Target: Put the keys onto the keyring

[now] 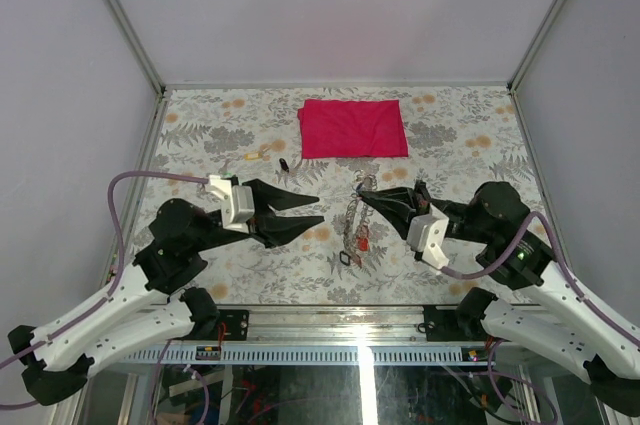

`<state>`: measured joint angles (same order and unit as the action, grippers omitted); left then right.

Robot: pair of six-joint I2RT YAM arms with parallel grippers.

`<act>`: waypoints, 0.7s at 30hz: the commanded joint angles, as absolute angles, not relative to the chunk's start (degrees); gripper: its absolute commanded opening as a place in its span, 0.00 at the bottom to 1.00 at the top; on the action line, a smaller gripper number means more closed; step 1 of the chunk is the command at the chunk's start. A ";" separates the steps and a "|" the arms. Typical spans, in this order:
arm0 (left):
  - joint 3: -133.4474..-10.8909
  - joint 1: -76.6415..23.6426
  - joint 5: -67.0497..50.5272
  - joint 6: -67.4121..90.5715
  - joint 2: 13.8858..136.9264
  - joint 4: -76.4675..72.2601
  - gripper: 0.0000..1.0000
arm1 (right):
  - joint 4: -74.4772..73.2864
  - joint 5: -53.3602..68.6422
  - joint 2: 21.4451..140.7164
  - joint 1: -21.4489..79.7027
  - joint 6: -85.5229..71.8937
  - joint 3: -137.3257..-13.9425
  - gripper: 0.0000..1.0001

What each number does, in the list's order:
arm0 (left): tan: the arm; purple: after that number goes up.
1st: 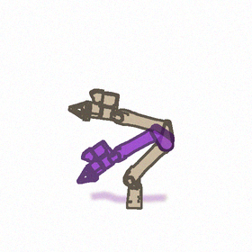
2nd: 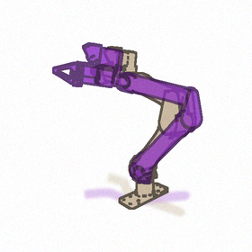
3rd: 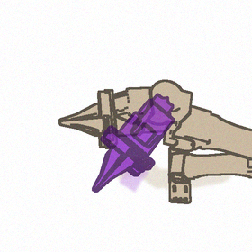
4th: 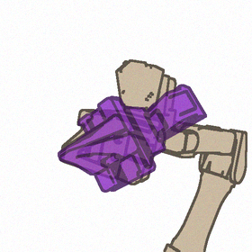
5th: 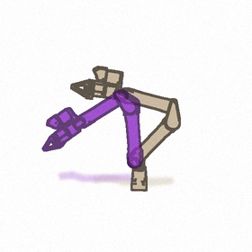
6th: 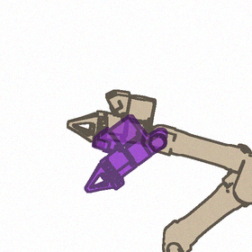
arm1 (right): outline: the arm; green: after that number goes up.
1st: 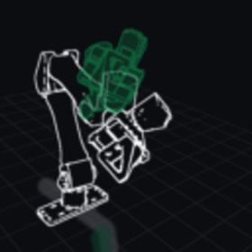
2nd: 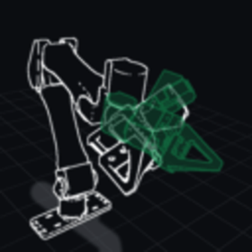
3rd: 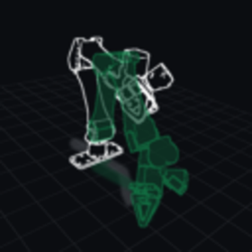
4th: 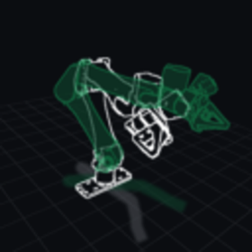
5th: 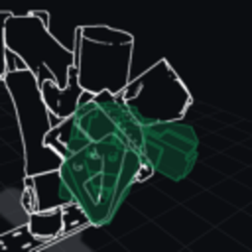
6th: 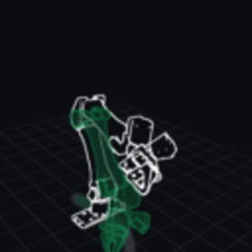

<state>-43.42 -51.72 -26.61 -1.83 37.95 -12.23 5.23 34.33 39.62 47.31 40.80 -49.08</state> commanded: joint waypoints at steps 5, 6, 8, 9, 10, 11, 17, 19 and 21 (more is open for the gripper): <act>-46.80 -51.99 -25.48 -7.80 40.92 -9.76 0.37 | -1.89 30.79 40.21 47.61 59.11 -55.61 0.00; -47.10 -52.04 -25.46 -8.80 41.38 -9.56 0.37 | -2.76 30.66 40.37 47.65 59.72 -56.08 0.00; -48.29 -52.04 -25.59 -10.40 42.56 -8.75 0.37 | -5.12 30.10 40.71 47.68 61.34 -57.37 0.00; -49.20 -52.03 -25.92 -11.21 43.15 -8.28 0.37 | -6.44 29.73 40.86 47.64 61.97 -58.31 0.00; -49.91 -52.05 -26.20 -12.00 43.79 -7.60 0.36 | -7.68 29.38 41.02 47.65 62.54 -58.85 0.00; -50.47 -52.07 -26.35 -12.73 44.38 -7.34 0.35 | -8.90 28.86 41.12 47.68 63.17 -59.46 0.00; -52.56 -52.10 -26.41 -16.33 46.63 -5.86 0.31 | -17.22 27.46 42.54 47.67 64.14 -63.28 0.00; -53.29 -52.05 -26.36 -17.17 47.05 -5.37 0.29 | -20.16 27.03 43.32 47.69 64.49 -64.77 0.00; -53.77 -52.10 -26.37 -18.30 47.44 -5.02 0.28 | -22.38 26.98 43.93 47.67 64.52 -66.01 0.00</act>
<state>-51.03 -51.72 -26.50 -14.33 46.96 -5.69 -19.59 28.86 43.16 47.31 62.61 -61.25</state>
